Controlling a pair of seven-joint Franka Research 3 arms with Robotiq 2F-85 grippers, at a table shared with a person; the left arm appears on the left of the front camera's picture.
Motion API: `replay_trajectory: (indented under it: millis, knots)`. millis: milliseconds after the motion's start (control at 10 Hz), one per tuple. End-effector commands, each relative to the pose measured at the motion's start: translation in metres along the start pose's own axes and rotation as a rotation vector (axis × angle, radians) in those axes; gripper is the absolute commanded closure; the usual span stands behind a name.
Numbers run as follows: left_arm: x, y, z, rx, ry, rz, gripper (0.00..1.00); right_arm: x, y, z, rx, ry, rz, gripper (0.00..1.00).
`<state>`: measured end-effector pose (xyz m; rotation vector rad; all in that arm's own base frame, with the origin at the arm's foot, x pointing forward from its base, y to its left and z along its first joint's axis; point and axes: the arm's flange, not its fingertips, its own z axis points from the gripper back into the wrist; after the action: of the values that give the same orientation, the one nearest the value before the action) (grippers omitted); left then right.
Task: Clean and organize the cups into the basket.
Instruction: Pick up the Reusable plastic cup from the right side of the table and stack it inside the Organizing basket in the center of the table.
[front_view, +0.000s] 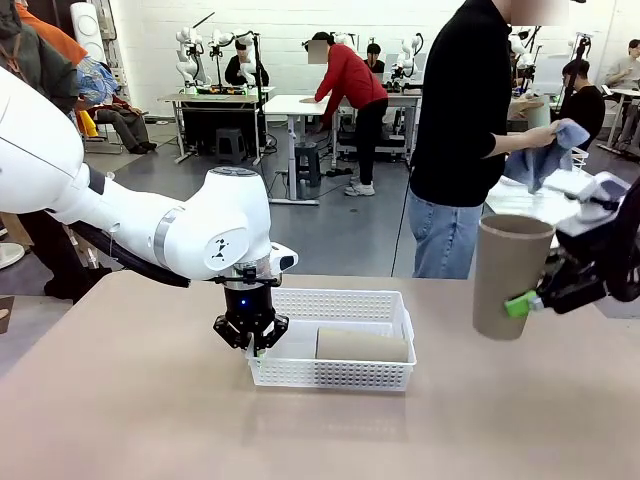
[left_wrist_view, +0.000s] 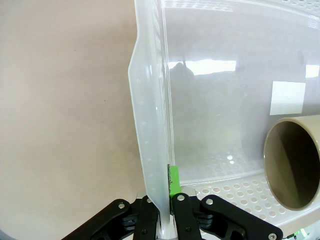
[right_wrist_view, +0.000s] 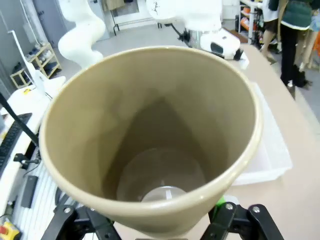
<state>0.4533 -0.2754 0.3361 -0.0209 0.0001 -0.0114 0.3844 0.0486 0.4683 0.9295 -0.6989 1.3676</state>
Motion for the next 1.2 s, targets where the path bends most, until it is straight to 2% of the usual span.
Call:
replay_trajectory:
  millis: [0,100,500,600,700,800,1100]
  knots:
    - [-0.002,0.003,-0.002,-0.005,-0.002,-0.005,1.0,0.003,0.0,-0.006,-0.028,-0.043,-0.042,1.0]
    - [-0.002,0.003,-0.002,-0.005,-0.002,-0.005,1.0,0.0,0.0,0.0,0.0,0.0,0.0,1.0]
    - [-0.002,0.003,-0.002,-0.005,-0.002,-0.005,1.0,0.0,0.0,0.0,0.0,0.0,0.0,1.0]
    - [-0.002,0.003,-0.002,-0.005,-0.002,-0.005,1.0,0.002,0.001,0.001,-0.001,0.002,-0.016,0.18]
    - [-0.002,0.003,-0.002,-0.005,-0.002,-0.005,1.0,0.025,0.009,-0.013,-0.023,0.145,-0.018,0.18]
    - [-0.002,0.003,-0.002,-0.005,-0.002,-0.005,1.0,0.052,0.001,-0.031,-0.073,0.255,-0.019,0.18]
    - [-0.002,0.003,-0.002,-0.005,-0.002,-0.005,1.0,0.123,-0.035,-0.094,-0.192,0.674,-0.084,0.18]
